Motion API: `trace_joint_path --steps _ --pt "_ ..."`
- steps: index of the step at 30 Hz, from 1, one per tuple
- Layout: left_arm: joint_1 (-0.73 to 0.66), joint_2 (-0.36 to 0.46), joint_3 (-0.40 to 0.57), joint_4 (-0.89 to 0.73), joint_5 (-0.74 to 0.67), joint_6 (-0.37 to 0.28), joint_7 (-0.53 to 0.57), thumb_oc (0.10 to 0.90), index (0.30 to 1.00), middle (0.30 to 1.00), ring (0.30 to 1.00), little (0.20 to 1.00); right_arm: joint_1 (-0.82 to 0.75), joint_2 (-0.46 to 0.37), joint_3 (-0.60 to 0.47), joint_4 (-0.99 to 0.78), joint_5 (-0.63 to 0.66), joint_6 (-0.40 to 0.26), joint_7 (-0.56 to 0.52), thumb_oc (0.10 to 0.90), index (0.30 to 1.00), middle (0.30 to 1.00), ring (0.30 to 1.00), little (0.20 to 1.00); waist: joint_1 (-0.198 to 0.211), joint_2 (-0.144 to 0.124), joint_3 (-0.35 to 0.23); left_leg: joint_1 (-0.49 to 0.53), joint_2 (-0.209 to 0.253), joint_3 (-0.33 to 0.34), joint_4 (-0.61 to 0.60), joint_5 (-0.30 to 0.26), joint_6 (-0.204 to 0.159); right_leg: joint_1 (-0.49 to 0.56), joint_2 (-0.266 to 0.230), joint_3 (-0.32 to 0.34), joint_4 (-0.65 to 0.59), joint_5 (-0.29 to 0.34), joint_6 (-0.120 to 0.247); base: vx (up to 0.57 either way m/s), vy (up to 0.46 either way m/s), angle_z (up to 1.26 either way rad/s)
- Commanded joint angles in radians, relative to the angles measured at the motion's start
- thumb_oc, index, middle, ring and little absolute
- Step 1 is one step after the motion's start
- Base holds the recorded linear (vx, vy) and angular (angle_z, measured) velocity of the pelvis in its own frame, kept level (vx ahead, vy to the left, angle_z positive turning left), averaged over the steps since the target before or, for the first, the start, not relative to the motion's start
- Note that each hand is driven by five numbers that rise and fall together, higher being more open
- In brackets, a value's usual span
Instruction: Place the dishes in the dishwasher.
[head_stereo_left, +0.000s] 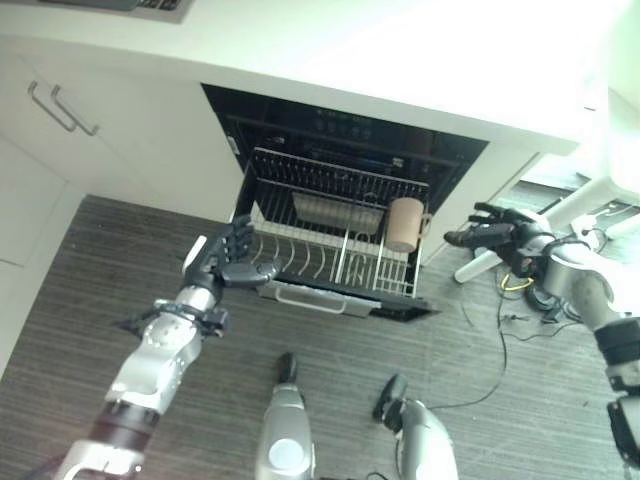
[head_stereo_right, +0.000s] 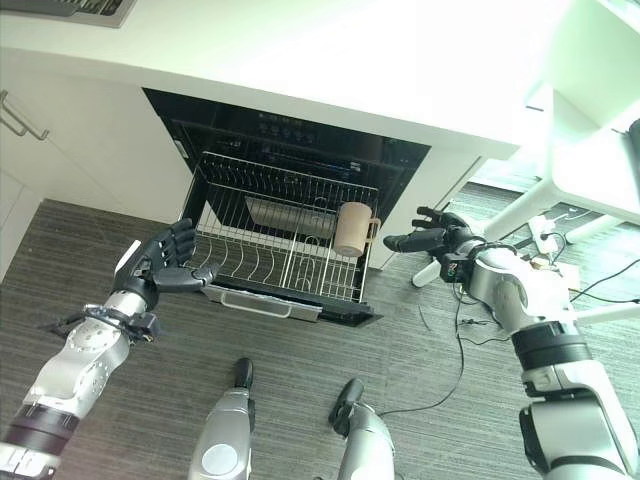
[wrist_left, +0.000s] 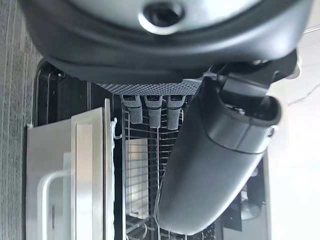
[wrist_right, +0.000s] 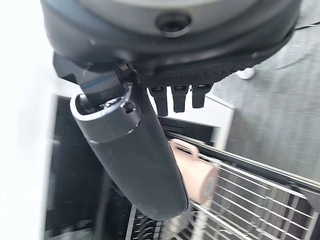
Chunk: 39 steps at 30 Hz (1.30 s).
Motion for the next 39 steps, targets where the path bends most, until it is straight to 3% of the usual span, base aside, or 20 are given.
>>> trace_joint_path --steps 1,4,6,7,10,13,16,18,20,21,24,26,27,29,30,31,32,33,35,39 --pt "0.017 -0.035 0.078 -0.146 -0.003 -0.152 0.006 0.800 0.900 0.900 0.900 0.900 0.009 0.008 -0.079 -0.123 -0.070 -0.205 -0.074 0.800 0.900 0.900 0.900 0.900 -0.009 -0.006 -0.125 -0.011 0.000 -0.002 0.115 -0.131 0.027 0.100 0.003 0.059 -0.085 -0.034 0.081 0.03 -0.029 -0.05" --pt "0.061 -0.105 0.104 -0.197 -0.040 -0.188 -0.004 0.800 0.900 0.900 0.900 0.900 0.165 0.153 -0.127 -0.283 -0.137 -0.298 -0.083 0.800 0.900 0.900 0.900 0.900 -0.030 0.010 -0.160 0.016 0.004 0.006 0.115 -0.141 0.029 0.116 0.007 0.074 -0.085 -0.044 0.077 0.03 -0.009 -0.06" --pt "0.133 -0.187 0.142 -0.260 -0.076 -0.200 -0.054 0.800 0.900 0.900 0.900 0.900 0.357 0.260 -0.180 -0.426 -0.246 -0.398 -0.001 0.800 0.900 0.900 0.900 0.900 -0.053 0.026 -0.206 0.048 0.009 0.018 0.115 -0.155 0.032 0.135 0.015 0.093 -0.085 -0.057 0.073 0.08 -0.040 -0.03" --pt "0.152 -0.202 0.153 -0.269 -0.097 -0.199 -0.060 0.800 0.900 0.900 0.900 0.900 0.386 0.274 -0.192 -0.449 -0.277 -0.418 0.021 0.800 0.900 0.900 0.900 0.900 -0.058 0.030 -0.217 0.055 0.012 0.022 0.115 -0.157 0.032 0.140 0.017 0.096 -0.085 -0.060 0.072 0.07 -0.054 -0.02" --pt "0.198 -0.232 0.193 -0.289 -0.133 -0.230 -0.076 0.800 0.900 0.900 0.900 0.900 0.446 0.302 -0.230 -0.493 -0.276 -0.482 0.052 0.800 0.900 0.900 0.900 0.900 -0.068 0.037 -0.244 0.071 0.020 0.030 0.115 -0.162 0.026 0.154 0.021 0.098 -0.085 -0.070 0.069 0.02 -0.087 -0.11" --pt "0.248 -0.247 0.237 -0.307 -0.160 -0.309 -0.083 0.800 0.900 0.900 0.900 0.900 0.497 0.329 -0.271 -0.523 -0.250 -0.584 0.061 0.800 0.900 0.900 0.900 0.900 -0.074 0.043 -0.269 0.084 0.024 0.039 0.115 -0.166 0.019 0.165 0.028 0.095 -0.085 -0.082 0.064 0.03 -0.132 -0.05" --pt "0.290 -0.259 0.267 -0.326 -0.174 -0.330 -0.086 0.800 0.900 0.900 0.900 0.900 0.524 0.325 -0.294 -0.546 -0.248 -0.601 0.082 0.800 0.900 0.900 0.900 0.900 -0.074 0.040 -0.281 0.100 0.009 0.051 0.115 -0.164 0.015 0.173 0.036 0.099 -0.085 -0.092 0.052 0.06 -0.093 0.00" --pt "0.328 -0.268 0.291 -0.348 -0.215 -0.350 -0.108 0.800 0.900 0.900 0.900 0.900 0.531 0.288 -0.313 -0.549 -0.238 -0.610 0.098 0.800 0.900 0.900 0.900 0.900 -0.059 0.009 -0.275 0.129 -0.050 0.056 0.118 -0.104 0.009 0.177 0.013 0.116 -0.085 -0.094 0.039 0.06 -0.068 0.02" --pt "0.355 -0.289 0.303 -0.365 -0.246 -0.374 -0.125 0.800 0.900 0.900 0.900 0.900 0.518 0.267 -0.317 -0.540 -0.244 -0.612 0.104 0.800 0.900 0.900 0.900 0.900 -0.037 0.000 -0.260 0.090 -0.068 -0.011 0.195 -0.065 0.004 0.180 0.013 0.138 -0.085 -0.095 0.031 0.01 0.105 -0.04" --pt "0.360 -0.293 0.305 -0.366 -0.248 -0.380 -0.128 0.800 0.900 0.900 0.900 0.900 0.510 0.264 -0.316 -0.536 -0.244 -0.612 0.104 0.800 0.900 0.900 0.900 0.900 -0.035 0.001 -0.259 0.085 -0.061 -0.019 0.198 -0.058 0.002 0.181 0.016 0.139 -0.085 -0.095 0.030 0.01 0.457 -0.17" --pt "0.361 -0.306 0.282 -0.382 -0.227 -0.448 -0.121 0.800 0.900 0.900 0.900 0.900 0.434 0.237 -0.290 -0.537 -0.245 -0.610 0.066 0.800 0.900 0.900 0.900 0.900 -0.023 0.016 -0.274 0.125 0.077 -0.125 0.115 0.037 -0.021 0.161 0.029 0.200 -0.085 -0.087 0.042 -0.06 0.644 -0.33" --pt "0.348 -0.297 0.285 -0.383 -0.206 -0.474 -0.114 0.800 0.900 0.900 0.900 0.900 0.435 0.219 -0.291 -0.555 -0.239 -0.613 0.072 0.800 0.900 0.900 0.900 0.900 -0.042 0.022 -0.280 0.138 0.067 -0.143 0.115 -0.044 -0.012 0.133 0.007 0.247 -0.085 -0.065 0.075 -0.11 0.633 -0.49" --pt "0.323 -0.277 0.287 -0.377 -0.179 -0.458 -0.123 0.800 0.900 0.900 0.900 0.900 0.437 0.207 -0.294 -0.564 -0.277 -0.611 0.070 0.800 0.900 0.900 0.900 0.900 -0.070 0.026 -0.284 0.153 0.073 -0.104 0.115 -0.123 -0.009 0.112 -0.029 0.267 -0.085 -0.040 0.106 -0.07 0.635 -0.71" --pt "0.265 -0.229 0.275 -0.333 -0.169 -0.456 -0.124 0.800 0.900 0.900 0.900 0.900 0.484 0.204 -0.323 -0.565 -0.309 -0.637 0.090 0.800 0.900 0.900 0.900 0.900 -0.101 0.024 -0.280 0.171 0.035 -0.069 0.115 -0.213 0.003 0.106 -0.108 0.293 -0.085 0.005 0.159 -0.02 0.670 -0.29" --pt "0.256 -0.214 0.284 -0.329 -0.180 -0.439 -0.133 0.800 0.900 0.900 0.900 0.900 0.519 0.208 -0.351 -0.570 -0.291 -0.648 0.103 0.800 0.900 0.900 0.900 0.900 -0.108 0.020 -0.276 0.179 0.004 -0.062 0.115 -0.235 0.013 0.096 -0.147 0.291 -0.085 0.054 0.168 -0.01 0.738 0.05" --pt "0.279 -0.202 0.326 -0.323 -0.167 -0.412 -0.165 0.800 0.900 0.900 0.900 0.900 0.573 0.255 -0.388 -0.576 -0.269 -0.668 0.144 0.800 0.900 0.900 0.900 0.900 -0.105 0.012 -0.273 0.208 -0.046 -0.022 0.115 -0.277 0.041 0.070 -0.195 0.211 -0.085 0.204 0.186 -0.02 0.586 -0.11" --pt "0.285 -0.202 0.332 -0.324 -0.170 -0.408 -0.169 0.800 0.900 0.900 0.900 0.900 0.576 0.260 -0.388 -0.574 -0.268 -0.669 0.149 0.800 0.900 0.900 0.900 0.900 -0.103 0.014 -0.274 0.209 -0.048 -0.015 0.115 -0.279 0.044 0.073 -0.192 0.198 -0.085 0.212 0.185 -0.09 0.620 -0.45" --pt "0.303 -0.201 0.359 -0.324 -0.197 -0.393 -0.197 0.800 0.900 0.900 0.900 0.900 0.582 0.269 -0.383 -0.577 -0.278 -0.671 0.150 0.800 0.900 0.900 0.900 0.900 -0.094 0.030 -0.279 0.205 -0.050 -0.011 0.115 -0.280 0.060 0.101 -0.161 0.168 -0.085 0.203 0.171 -0.12 0.421 -0.52" --pt "0.316 -0.200 0.371 -0.311 -0.209 -0.375 -0.223 0.800 0.900 0.900 0.900 0.900 0.596 0.269 -0.366 -0.599 -0.322 -0.679 0.114 0.800 0.900 0.900 0.900 0.900 -0.095 0.058 -0.301 0.172 -0.084 -0.027 0.115 -0.268 0.107 0.171 -0.026 0.155 -0.043 0.149 0.131 -0.12 0.472 -0.24" --pt "0.318 -0.210 0.348 -0.309 -0.209 -0.377 -0.215 0.800 0.900 0.900 0.900 0.900 0.628 0.267 -0.378 -0.592 -0.287 -0.713 0.091 0.800 0.900 0.900 0.900 0.900 -0.114 0.046 -0.325 0.134 -0.138 -0.066 0.115 -0.255 0.139 0.214 0.138 0.171 -0.085 0.059 0.082 -0.04 0.165 0.29"
